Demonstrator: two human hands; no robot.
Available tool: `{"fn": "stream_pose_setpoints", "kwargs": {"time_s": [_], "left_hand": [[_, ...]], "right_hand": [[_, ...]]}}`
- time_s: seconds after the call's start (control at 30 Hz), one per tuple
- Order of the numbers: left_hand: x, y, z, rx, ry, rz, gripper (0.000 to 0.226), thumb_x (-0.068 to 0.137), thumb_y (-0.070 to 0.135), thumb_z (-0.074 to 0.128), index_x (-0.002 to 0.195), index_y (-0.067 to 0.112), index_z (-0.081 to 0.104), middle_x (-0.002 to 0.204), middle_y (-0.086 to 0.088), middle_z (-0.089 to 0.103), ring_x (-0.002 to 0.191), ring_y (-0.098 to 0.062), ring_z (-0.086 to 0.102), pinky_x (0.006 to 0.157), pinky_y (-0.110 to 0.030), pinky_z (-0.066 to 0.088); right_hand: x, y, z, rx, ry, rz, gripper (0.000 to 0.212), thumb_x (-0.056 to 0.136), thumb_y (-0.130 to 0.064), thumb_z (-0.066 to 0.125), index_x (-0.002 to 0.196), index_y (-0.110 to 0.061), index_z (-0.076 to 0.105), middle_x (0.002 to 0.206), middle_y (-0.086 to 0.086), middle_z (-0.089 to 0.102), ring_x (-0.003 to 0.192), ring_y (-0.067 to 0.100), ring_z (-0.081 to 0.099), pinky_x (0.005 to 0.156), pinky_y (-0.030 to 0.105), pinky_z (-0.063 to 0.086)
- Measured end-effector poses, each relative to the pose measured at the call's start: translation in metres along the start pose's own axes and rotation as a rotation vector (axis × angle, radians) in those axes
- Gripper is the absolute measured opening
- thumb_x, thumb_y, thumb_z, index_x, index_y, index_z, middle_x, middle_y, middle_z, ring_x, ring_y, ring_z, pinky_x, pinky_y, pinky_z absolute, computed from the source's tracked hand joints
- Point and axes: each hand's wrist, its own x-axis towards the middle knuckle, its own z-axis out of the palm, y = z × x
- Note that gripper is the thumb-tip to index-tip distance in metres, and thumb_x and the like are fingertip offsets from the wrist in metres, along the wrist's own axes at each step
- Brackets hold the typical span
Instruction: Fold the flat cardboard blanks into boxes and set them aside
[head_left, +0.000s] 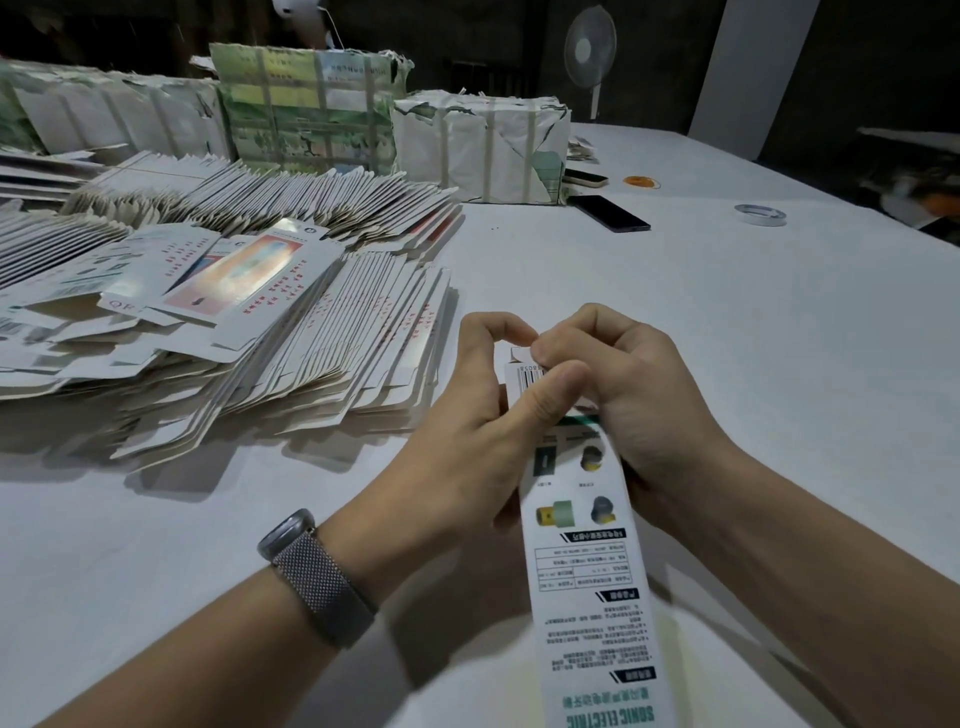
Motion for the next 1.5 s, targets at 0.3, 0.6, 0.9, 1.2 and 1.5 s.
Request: {"fn": "stream_pose_setpoints", "kwargs": {"time_s": [0.3, 0.6, 0.9, 1.2, 1.5], "left_hand": [[0.002, -0.002, 0.002, -0.035, 0.018, -0.030, 0.034, 0.069, 0.070, 0.060, 0.085, 0.049, 0.038, 0.061, -0.005, 0.059, 0.055, -0.029, 0.048, 0.048, -0.032, 0.036], [0.000, 0.004, 0.002, -0.084, 0.024, -0.030, 0.030, 0.080, 0.066, 0.056, 0.083, 0.042, 0.037, 0.069, -0.005, 0.069, 0.055, -0.028, 0.059, 0.046, -0.035, 0.042], [-0.005, 0.008, 0.005, -0.108, 0.022, -0.004, 0.023, 0.081, 0.059, 0.051, 0.078, 0.041, 0.037, 0.082, -0.021, 0.074, 0.060, -0.032, 0.068, 0.044, -0.032, 0.048], [-0.005, 0.008, 0.006, -0.160, 0.026, 0.030, 0.030, 0.084, 0.055, 0.049, 0.095, 0.030, 0.037, 0.071, -0.010, 0.073, 0.052, -0.021, 0.065, 0.040, -0.022, 0.045], [-0.001, 0.009, 0.004, -0.163, 0.139, 0.121, 0.028, 0.089, 0.046, 0.049, 0.097, 0.020, 0.042, 0.057, 0.005, 0.062, 0.044, -0.010, 0.057, 0.038, -0.021, 0.042]], "right_hand": [[0.002, -0.003, -0.001, -0.013, -0.059, 0.057, 0.022, 0.087, -0.005, 0.058, 0.066, -0.009, 0.050, 0.059, 0.008, 0.047, 0.044, 0.019, 0.052, 0.044, 0.028, 0.047], [-0.006, 0.001, 0.008, 0.050, 0.173, -0.043, 0.029, 0.096, -0.030, 0.060, 0.077, -0.007, 0.058, 0.060, 0.008, 0.054, 0.052, 0.025, 0.054, 0.045, 0.024, 0.049], [-0.007, 0.000, 0.009, 0.031, 0.256, -0.096, 0.045, 0.102, -0.030, 0.052, 0.083, 0.009, 0.061, 0.056, 0.011, 0.056, 0.050, 0.026, 0.056, 0.044, 0.023, 0.048], [-0.004, 0.002, 0.005, 0.001, 0.227, -0.163, 0.043, 0.101, -0.034, 0.054, 0.068, -0.007, 0.058, 0.055, 0.007, 0.058, 0.049, 0.022, 0.058, 0.048, 0.028, 0.050], [-0.001, 0.010, 0.006, -0.128, 0.178, -0.349, 0.036, 0.092, -0.035, 0.064, 0.060, -0.023, 0.054, 0.059, -0.001, 0.059, 0.057, 0.021, 0.059, 0.056, 0.033, 0.051]]}}
